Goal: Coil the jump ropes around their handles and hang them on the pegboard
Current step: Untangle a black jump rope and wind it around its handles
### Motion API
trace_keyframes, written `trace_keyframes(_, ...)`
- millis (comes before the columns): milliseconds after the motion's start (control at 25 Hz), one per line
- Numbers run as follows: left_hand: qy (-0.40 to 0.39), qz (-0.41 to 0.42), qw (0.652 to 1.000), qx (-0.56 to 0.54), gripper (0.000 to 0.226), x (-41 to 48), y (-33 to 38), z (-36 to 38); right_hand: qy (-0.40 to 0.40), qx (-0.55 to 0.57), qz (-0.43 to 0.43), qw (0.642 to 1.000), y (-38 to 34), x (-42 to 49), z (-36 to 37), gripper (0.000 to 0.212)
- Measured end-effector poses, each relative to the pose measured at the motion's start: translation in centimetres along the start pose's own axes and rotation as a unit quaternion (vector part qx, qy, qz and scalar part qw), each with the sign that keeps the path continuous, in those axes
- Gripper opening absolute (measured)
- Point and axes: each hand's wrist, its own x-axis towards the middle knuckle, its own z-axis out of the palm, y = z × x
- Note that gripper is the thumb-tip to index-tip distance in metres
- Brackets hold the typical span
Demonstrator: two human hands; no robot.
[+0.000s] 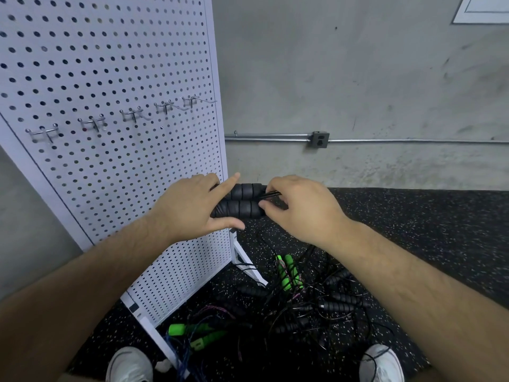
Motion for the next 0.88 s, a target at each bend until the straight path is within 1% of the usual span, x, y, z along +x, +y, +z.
trace_keyframes(120,0.012,-0.009,0.999,-0.033,0.091,0.1,0.3,-0.3,-0.007,0.008,-0.058,0.998,0.5,-0.1,-1.0,0.021)
trace_keyframes(240,0.012,-0.015,0.998,-0.058,0.080,0.3,0.4,-0.6,-0.020,-0.035,-0.138,0.990,1.4,0.4,-2.3,0.017)
trace_keyframes(360,0.033,0.010,0.995,-0.094,0.077,0.2,0.7,-0.8,0.017,-0.080,-0.177,0.981,2.3,1.4,-2.7,0.018)
trace_keyframes(400,0.044,0.022,0.993,-0.107,0.076,0.0,0.9,-0.9,0.027,-0.081,-0.176,0.981,2.6,1.5,-2.6,0.021)
trace_keyframes(480,0.064,0.039,0.990,-0.121,0.074,-0.1,1.6,-1.4,0.033,-0.035,-0.138,0.989,3.6,1.7,-2.0,0.032)
trace_keyframes(520,0.071,0.042,0.989,-0.126,0.073,-0.1,2.0,-1.7,0.017,0.009,-0.113,0.993,4.3,1.6,-1.4,0.035)
trace_keyframes(560,0.076,0.042,0.987,-0.132,0.072,0.0,2.4,-2.1,-0.010,0.066,-0.092,0.993,4.8,1.5,-0.7,0.034)
trace_keyframes(600,0.081,0.041,0.986,-0.138,0.071,0.1,2.7,-2.4,-0.043,0.145,-0.070,0.986,5.1,1.3,0.1,0.028)
trace_keyframes(640,0.088,0.037,0.985,-0.143,0.071,0.2,2.9,-2.7,-0.082,0.259,-0.024,0.962,4.7,1.0,0.7,0.018)
trace_keyframes(680,0.096,0.031,0.984,-0.144,0.071,0.2,3.0,-2.9,-0.117,0.380,0.042,0.917,3.8,0.6,1.3,0.014)
trace_keyframes(720,0.105,0.024,0.984,-0.140,0.071,0.3,3.1,-3.1,-0.143,0.438,0.101,0.882,2.7,0.1,1.9,0.017)
trace_keyframes(760,0.113,0.017,0.985,-0.130,0.070,0.4,3.0,-3.1,-0.160,0.424,0.137,0.881,1.8,-0.3,2.5,0.024)
trace_keyframes(840,0.117,-0.002,0.988,-0.097,0.069,0.7,2.6,-2.9,-0.182,0.338,0.142,0.912,0.6,-1.3,4.0,0.031)
trace_keyframes(880,0.114,-0.014,0.990,-0.079,0.069,0.9,2.2,-2.7,-0.184,0.328,0.137,0.916,0.0,-1.6,4.4,0.033)
